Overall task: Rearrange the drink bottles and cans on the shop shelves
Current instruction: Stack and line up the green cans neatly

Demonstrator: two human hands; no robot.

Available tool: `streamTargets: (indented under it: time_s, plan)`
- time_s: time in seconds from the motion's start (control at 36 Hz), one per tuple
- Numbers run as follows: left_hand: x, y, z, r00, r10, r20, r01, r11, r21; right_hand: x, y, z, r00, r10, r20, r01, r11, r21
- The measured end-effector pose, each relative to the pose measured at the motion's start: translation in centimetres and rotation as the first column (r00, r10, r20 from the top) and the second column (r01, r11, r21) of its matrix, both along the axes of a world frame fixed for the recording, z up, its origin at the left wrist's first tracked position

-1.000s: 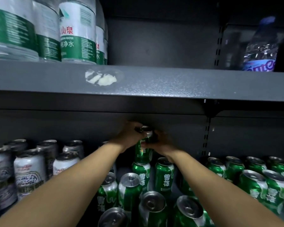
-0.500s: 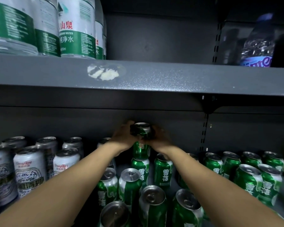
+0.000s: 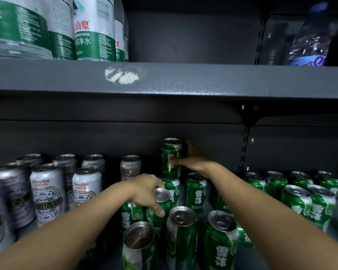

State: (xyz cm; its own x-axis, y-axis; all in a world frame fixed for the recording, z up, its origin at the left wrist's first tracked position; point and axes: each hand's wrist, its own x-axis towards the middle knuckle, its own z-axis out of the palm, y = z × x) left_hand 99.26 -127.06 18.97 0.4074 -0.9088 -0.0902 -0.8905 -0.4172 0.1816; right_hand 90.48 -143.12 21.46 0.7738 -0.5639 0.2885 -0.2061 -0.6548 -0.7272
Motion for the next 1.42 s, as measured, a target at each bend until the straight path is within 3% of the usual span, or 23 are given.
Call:
streamTargets:
  time_s: [0.06,0.11,0.14,0.19,0.25,0.33,0.39,0.44,0.56,0.69,0.78,0.86,0.94,1.03,1.17,1.28,1.42]
  plan:
    - [-0.3,0.1,0.5,0.998,0.041,-0.044,-0.044,0.997,-0.067,-0.4,-0.3,0.3,0.996,-0.081,0.032,0.082,0.996,-0.043]
    - [-0.6,0.3,1.7,0.994,0.076,-0.078,-0.085,0.988,-0.129,-0.9,-0.8,0.7,0.932,-0.236,0.275,0.273,0.956,-0.108]
    - [-0.9,0.4,2.6,0.991,0.098,-0.088,-0.111,0.982,-0.154,-1.3,-0.8,1.0,0.873,-0.265,0.409,0.319,0.945,-0.068]
    - [-1.6,0.5,4.7,0.985,0.13,-0.109,-0.152,0.962,-0.228,-2.1,-1.1,1.7,0.817,-0.182,0.547,0.166,0.983,0.08]
    - [-2.1,0.1,6.5,0.987,0.102,-0.121,-0.14,0.917,-0.373,-3.8,-0.4,2.6,0.885,-0.005,0.466,-0.114,0.967,0.227]
    - [-2.7,-1.0,8.3,0.984,0.06,-0.169,-0.141,0.845,-0.516,-6.6,0.1,3.2,0.939,0.335,0.083,-0.344,0.894,0.286]
    - [-3.3,-2.0,8.9,0.974,0.048,-0.22,-0.167,0.81,-0.563,-8.1,0.4,3.2,0.898,0.395,-0.194,-0.321,0.89,0.323]
    - [-4.1,-3.1,9.2,0.975,0.055,-0.217,-0.176,0.786,-0.592,-8.9,0.1,2.8,0.88,0.36,-0.311,-0.268,0.915,0.301]
    - [-5.6,-4.8,9.3,0.964,-0.031,-0.263,-0.137,0.791,-0.596,-9.8,-1.0,2.6,0.942,0.258,-0.217,-0.166,0.915,0.367]
    - [-5.8,-6.4,8.2,0.908,-0.201,-0.368,-0.053,0.815,-0.577,-9.8,-2.0,2.2,0.972,0.214,-0.099,-0.178,0.941,0.287]
    - [-5.1,-7.8,7.2,0.971,-0.123,-0.205,-0.043,0.752,-0.657,-8.3,-2.9,1.2,0.989,0.07,0.131,-0.099,0.968,0.23]
    - [-5.2,-7.9,6.0,0.989,-0.032,-0.146,-0.085,0.682,-0.726,-6.6,-3.6,0.0,0.969,-0.091,0.231,0.052,0.984,0.171]
    - [-4.8,-7.1,4.2,0.976,0.025,-0.217,-0.16,0.76,-0.629,-5.0,-4.0,-1.1,0.968,-0.154,0.197,0.134,0.984,0.115]
    - [-4.2,-6.1,1.6,0.894,0.084,-0.44,-0.288,0.861,-0.42,-3.7,-4.1,-2.0,0.967,-0.224,0.119,0.219,0.974,0.06]
    - [-3.7,-6.8,-1.9,0.598,0.092,-0.796,-0.407,0.891,-0.203,-3.0,-4.1,-1.7,0.963,-0.265,0.05,0.266,0.964,-0.019]
    - [-4.0,-8.2,-2.1,0.402,0.087,-0.912,-0.425,0.9,-0.101,-2.8,-4.3,-1.7,0.966,-0.257,0.04,0.257,0.966,-0.001]
    - [-4.3,-9.6,-2.2,0.294,0.107,-0.95,-0.47,0.881,-0.046,-3.5,-4.9,-1.7,0.967,-0.241,0.078,0.236,0.969,0.068]
